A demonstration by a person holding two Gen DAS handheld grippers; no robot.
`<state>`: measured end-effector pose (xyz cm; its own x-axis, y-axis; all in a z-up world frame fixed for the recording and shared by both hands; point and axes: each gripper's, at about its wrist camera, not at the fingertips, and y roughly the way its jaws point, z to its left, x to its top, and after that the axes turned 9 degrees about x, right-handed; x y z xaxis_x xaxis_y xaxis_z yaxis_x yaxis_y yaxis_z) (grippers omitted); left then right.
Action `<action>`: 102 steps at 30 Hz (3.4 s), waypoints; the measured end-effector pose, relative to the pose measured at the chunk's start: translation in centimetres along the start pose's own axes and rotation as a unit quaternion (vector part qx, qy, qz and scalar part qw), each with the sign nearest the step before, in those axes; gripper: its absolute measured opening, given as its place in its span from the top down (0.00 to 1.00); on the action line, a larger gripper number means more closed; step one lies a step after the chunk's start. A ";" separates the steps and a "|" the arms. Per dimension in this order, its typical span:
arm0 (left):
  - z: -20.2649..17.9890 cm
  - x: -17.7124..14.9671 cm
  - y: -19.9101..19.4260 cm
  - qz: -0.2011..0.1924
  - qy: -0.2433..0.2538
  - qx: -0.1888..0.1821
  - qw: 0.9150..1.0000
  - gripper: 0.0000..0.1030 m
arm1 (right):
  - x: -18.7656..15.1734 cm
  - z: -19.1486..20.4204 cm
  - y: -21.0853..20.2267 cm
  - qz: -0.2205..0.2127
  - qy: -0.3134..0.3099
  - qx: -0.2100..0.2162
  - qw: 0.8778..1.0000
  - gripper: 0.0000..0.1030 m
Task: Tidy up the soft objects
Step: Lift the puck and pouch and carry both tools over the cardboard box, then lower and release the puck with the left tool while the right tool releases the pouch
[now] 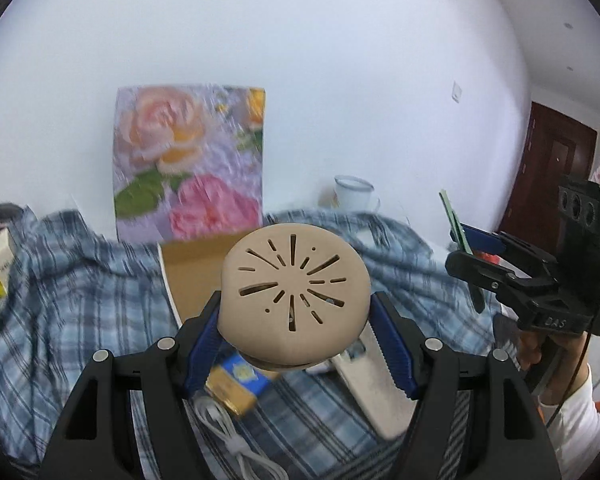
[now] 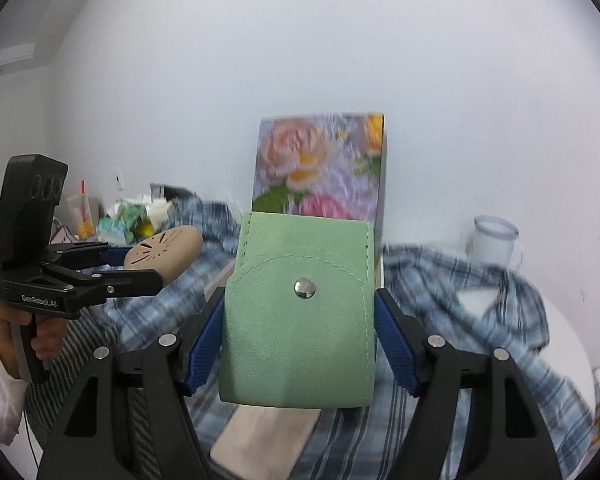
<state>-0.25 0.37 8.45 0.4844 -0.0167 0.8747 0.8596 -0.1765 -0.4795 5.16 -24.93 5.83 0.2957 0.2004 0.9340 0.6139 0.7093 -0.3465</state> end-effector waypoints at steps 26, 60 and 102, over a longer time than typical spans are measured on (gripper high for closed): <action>0.7 11.6 1.9 -0.092 0.001 0.070 0.993 0.29 | 13.8 -2.4 3.6 -0.112 -0.020 0.010 0.994 0.32; 5.2 4.4 16.7 0.031 -0.026 0.126 0.991 0.29 | 5.8 -8.3 20.4 0.073 0.069 0.014 0.995 0.32; 5.7 0.6 22.4 0.152 -0.026 0.127 0.980 0.25 | 0.2 -10.7 26.0 0.230 0.108 -0.017 0.967 0.32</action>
<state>20.20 1.98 -2.16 0.7260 0.0217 0.6874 0.6841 0.0789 -0.7251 29.03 -13.73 -3.93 0.6869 0.3405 0.6420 0.4041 0.5554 -0.7269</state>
